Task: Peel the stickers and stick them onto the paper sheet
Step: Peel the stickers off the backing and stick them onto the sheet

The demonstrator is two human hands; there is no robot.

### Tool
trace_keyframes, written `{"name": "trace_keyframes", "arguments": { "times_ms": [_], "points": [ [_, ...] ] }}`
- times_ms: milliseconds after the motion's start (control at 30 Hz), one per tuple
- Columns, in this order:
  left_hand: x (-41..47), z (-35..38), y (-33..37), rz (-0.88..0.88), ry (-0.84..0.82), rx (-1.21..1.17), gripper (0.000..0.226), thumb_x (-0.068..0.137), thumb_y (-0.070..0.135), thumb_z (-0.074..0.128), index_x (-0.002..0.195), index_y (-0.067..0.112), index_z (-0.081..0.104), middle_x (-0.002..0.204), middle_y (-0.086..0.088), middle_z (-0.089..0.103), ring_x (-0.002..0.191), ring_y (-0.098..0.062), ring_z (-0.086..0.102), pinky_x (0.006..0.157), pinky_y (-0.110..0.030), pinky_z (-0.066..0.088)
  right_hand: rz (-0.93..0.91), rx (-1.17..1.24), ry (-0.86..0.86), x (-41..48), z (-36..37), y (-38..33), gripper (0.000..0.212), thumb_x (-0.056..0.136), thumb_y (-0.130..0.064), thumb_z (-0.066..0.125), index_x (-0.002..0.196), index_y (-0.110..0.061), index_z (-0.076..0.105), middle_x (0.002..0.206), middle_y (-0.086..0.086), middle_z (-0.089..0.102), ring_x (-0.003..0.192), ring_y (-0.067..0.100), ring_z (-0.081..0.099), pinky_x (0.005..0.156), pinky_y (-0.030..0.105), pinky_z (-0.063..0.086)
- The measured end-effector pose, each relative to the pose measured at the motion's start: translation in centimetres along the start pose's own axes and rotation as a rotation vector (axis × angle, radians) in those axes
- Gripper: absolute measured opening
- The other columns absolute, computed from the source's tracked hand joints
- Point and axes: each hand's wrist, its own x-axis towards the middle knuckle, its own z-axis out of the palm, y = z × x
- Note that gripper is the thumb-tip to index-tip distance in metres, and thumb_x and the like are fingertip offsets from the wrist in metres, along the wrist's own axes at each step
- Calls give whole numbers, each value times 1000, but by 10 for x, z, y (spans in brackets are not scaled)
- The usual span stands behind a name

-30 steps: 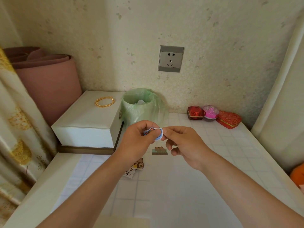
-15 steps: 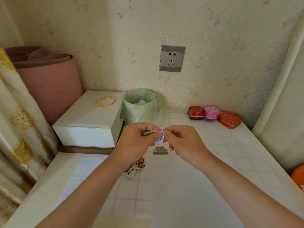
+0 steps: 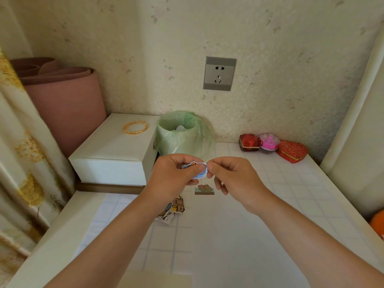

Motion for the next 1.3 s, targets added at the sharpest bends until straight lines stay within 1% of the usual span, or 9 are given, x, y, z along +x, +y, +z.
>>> {"name": "trace_keyframes", "arguments": {
  "times_ms": [100, 167, 367, 567, 733, 867, 967, 1100, 1300],
  "points": [
    [-1, 0, 3, -20, -20, -100, 6, 86, 10, 74, 90, 10, 78, 88, -11, 75, 78, -13, 72, 65, -25, 59, 64, 201, -40, 0, -1, -1, 19, 99, -16, 60, 93, -8, 76, 79, 1, 70, 56, 15, 51, 47, 25, 39],
    [-2, -1, 5, -21, -34, -125, 6, 86, 9, 73, 90, 10, 77, 89, -12, 75, 77, -13, 72, 65, -24, 59, 122, 273, -87, 0, -2, -1, 18, 98, -19, 61, 95, -10, 76, 82, 2, 70, 57, 15, 52, 48, 25, 39],
    [-2, 0, 4, 4, -24, -71, 6, 86, 9, 74, 89, 12, 78, 88, -11, 75, 79, -15, 73, 66, -25, 60, 123, 207, -69, 0, -4, -1, 14, 95, -18, 66, 91, -9, 76, 79, 2, 70, 56, 14, 50, 47, 25, 39],
    [-3, 2, 3, 42, -5, -34, 8, 86, 8, 74, 84, 15, 78, 83, -8, 75, 78, -16, 73, 66, -28, 61, 80, 162, -34, -2, -2, -3, 16, 97, -13, 62, 92, -6, 75, 76, 0, 69, 53, 15, 49, 46, 25, 38],
    [-3, 3, 1, 39, 2, 1, 7, 85, 9, 76, 83, 15, 78, 81, -5, 75, 76, -15, 72, 66, -27, 61, 43, 54, 22, -2, 1, -2, 18, 97, -12, 60, 88, -10, 75, 75, -1, 69, 52, 15, 51, 45, 25, 39],
    [-1, 1, 0, 25, 19, 31, 3, 83, 13, 77, 84, 16, 78, 82, -5, 75, 78, -19, 73, 67, -28, 61, 104, 149, -28, -2, 0, -1, 16, 96, -20, 64, 91, -11, 76, 82, 0, 71, 57, 17, 54, 48, 27, 41],
    [-2, -1, 2, 27, -24, 30, 4, 83, 13, 78, 87, 13, 78, 84, -8, 75, 80, -20, 73, 67, -27, 61, 152, 177, -68, -2, -1, -1, 12, 93, -21, 67, 91, -13, 77, 82, 1, 70, 59, 17, 54, 49, 27, 42],
    [-4, -4, 6, 13, -107, -6, 8, 87, 6, 72, 93, 7, 77, 88, -12, 76, 79, -16, 73, 66, -24, 59, 249, 354, -159, -2, -2, -2, 16, 96, -18, 61, 95, -11, 75, 83, 2, 68, 57, 16, 55, 51, 27, 39],
    [-4, -8, 6, -34, -98, -53, 6, 86, 8, 73, 91, 10, 77, 86, -11, 75, 77, -15, 72, 66, -25, 60, 269, 370, -208, -3, -3, -3, 22, 101, -20, 55, 103, -7, 73, 92, 5, 69, 59, 15, 55, 50, 25, 40]
  ]
}}
